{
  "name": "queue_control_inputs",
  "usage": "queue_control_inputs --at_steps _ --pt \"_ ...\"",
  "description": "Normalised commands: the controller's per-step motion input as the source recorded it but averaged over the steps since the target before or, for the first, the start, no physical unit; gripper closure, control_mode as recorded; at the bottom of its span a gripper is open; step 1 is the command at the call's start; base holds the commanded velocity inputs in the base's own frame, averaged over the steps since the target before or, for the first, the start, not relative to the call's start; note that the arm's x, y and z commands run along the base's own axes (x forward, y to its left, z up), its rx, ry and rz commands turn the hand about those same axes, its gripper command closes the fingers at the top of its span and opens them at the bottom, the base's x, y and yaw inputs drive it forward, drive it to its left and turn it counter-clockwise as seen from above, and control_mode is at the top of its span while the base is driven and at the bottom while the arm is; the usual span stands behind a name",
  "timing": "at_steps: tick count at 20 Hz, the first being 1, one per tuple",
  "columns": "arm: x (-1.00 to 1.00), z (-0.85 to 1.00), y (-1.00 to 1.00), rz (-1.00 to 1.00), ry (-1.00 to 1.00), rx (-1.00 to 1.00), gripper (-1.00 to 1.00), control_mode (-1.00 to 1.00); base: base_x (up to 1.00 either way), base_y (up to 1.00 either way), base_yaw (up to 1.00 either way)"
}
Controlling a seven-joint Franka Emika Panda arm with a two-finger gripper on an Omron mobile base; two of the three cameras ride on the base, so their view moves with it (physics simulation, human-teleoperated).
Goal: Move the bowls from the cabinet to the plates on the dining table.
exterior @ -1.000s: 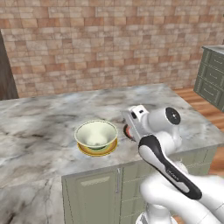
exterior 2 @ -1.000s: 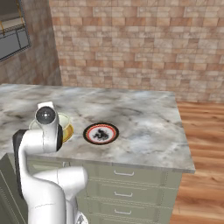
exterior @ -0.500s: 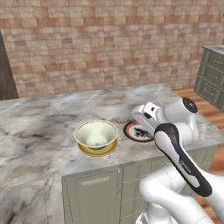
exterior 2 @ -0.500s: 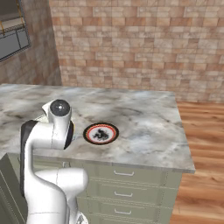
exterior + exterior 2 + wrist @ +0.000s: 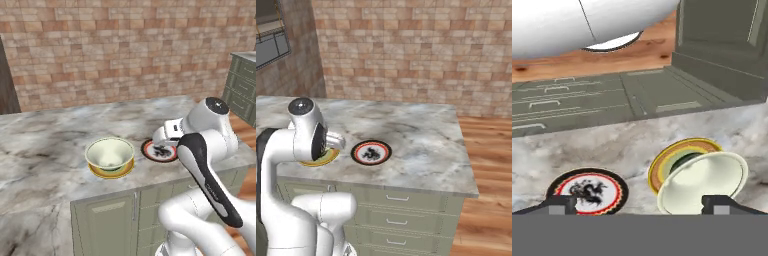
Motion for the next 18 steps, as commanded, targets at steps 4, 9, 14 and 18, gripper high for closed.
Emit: queue_control_inputs --at_steps 4,9,14,18 --pt "-0.32 0.19 -0.29 0.41 -0.15 -0.42 -1.00 -1.00 0.00 0.00 0.00" --pt "-0.37 0.00 -0.41 0.39 -0.10 -0.27 -1.00 -1.00 0.00 0.00 0.00" --pt "-0.59 -0.04 -0.22 0.35 -0.07 -0.11 -1.00 -1.00 0.00 0.00 0.00" --pt "-0.37 -0.01 0.00 0.18 -0.04 -0.04 -1.00 -1.00 0.00 0.00 0.00"
